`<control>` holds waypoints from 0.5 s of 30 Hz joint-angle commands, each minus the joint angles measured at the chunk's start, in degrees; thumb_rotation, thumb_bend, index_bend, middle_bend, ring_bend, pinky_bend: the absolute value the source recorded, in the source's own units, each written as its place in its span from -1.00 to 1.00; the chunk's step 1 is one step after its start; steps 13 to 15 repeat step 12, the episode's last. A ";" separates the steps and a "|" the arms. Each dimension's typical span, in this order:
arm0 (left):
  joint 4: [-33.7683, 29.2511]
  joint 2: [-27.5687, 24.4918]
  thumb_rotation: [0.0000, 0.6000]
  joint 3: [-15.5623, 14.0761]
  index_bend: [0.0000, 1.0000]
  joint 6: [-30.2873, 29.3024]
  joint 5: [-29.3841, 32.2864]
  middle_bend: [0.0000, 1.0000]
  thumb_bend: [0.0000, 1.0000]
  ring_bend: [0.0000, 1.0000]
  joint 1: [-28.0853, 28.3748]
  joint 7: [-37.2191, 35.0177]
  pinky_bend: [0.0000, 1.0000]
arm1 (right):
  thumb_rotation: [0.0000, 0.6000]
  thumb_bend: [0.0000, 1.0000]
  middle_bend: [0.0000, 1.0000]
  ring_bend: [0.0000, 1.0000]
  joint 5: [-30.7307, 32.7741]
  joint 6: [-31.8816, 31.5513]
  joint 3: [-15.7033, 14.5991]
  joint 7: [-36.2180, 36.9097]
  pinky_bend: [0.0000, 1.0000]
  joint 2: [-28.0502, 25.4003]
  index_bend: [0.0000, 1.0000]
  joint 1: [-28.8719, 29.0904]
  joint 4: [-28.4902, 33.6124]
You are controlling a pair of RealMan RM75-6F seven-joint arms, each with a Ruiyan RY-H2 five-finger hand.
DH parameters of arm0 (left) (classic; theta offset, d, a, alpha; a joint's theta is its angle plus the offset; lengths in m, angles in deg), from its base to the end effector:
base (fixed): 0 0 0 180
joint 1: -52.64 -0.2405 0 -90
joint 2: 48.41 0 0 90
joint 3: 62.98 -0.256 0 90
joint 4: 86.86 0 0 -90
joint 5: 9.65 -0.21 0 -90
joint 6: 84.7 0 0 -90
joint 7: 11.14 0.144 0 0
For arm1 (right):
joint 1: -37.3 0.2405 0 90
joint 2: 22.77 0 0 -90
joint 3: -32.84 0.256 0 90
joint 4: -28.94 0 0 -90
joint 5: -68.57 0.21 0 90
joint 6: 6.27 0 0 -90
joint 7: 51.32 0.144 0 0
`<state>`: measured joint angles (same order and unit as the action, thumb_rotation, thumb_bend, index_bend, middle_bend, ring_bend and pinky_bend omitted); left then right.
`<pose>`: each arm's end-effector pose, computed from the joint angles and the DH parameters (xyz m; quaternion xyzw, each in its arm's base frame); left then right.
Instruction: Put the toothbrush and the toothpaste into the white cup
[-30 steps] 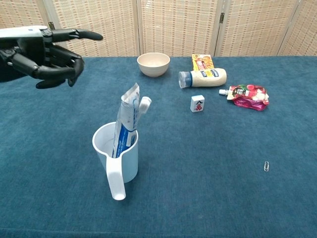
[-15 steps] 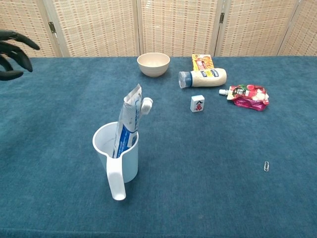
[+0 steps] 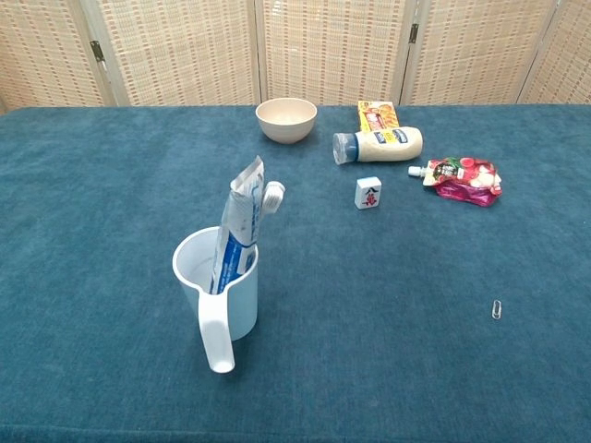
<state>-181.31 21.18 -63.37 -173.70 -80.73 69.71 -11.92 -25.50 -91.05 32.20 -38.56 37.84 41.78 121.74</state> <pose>-0.2889 0.2296 0.1374 -0.5343 -0.4258 -0.4394 0.5832 -0.3026 -0.1647 0.1607 0.6114 -0.4330 0.4325 0.5016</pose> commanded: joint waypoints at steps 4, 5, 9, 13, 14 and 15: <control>-4.50 0.30 1.00 -2.03 -0.53 -3.09 -4.97 -0.18 -0.19 -0.40 -3.19 6.18 -0.27 | 1.00 -0.47 -0.70 -0.71 0.11 -0.66 -0.35 0.75 -0.84 0.75 -0.89 -0.57 -0.78; -4.77 0.61 1.00 -1.91 -0.53 -3.80 -5.83 -0.18 -0.19 -0.40 -3.60 7.09 -0.27 | 1.00 -0.47 -0.70 -0.71 0.26 -0.61 -0.52 0.85 -0.85 0.87 -0.89 -0.72 -0.93; -5.85 1.13 1.00 -2.09 -0.53 -4.76 -8.24 -0.19 -0.19 -0.40 -4.71 9.75 -0.27 | 1.00 -0.47 -0.71 -0.71 0.86 -0.84 -0.88 1.39 -0.85 1.21 -0.89 -1.38 -1.27; -6.24 1.66 1.00 -1.90 -0.54 -5.06 -9.76 -0.22 -0.19 -0.41 -5.36 10.04 -0.28 | 1.00 -0.49 -0.71 -0.71 1.05 -0.85 -1.05 2.23 -0.85 1.27 -0.89 -1.59 -1.60; -6.24 1.66 1.00 -1.90 -0.54 -5.06 -9.76 -0.22 -0.19 -0.41 -5.36 10.04 -0.28 | 1.00 -0.49 -0.71 -0.71 1.05 -0.85 -1.05 2.23 -0.85 1.27 -0.89 -1.59 -1.60; -6.24 1.66 1.00 -1.90 -0.54 -5.06 -9.76 -0.22 -0.19 -0.41 -5.36 10.04 -0.28 | 1.00 -0.49 -0.71 -0.71 1.05 -0.85 -1.05 2.23 -0.85 1.27 -0.89 -1.59 -1.60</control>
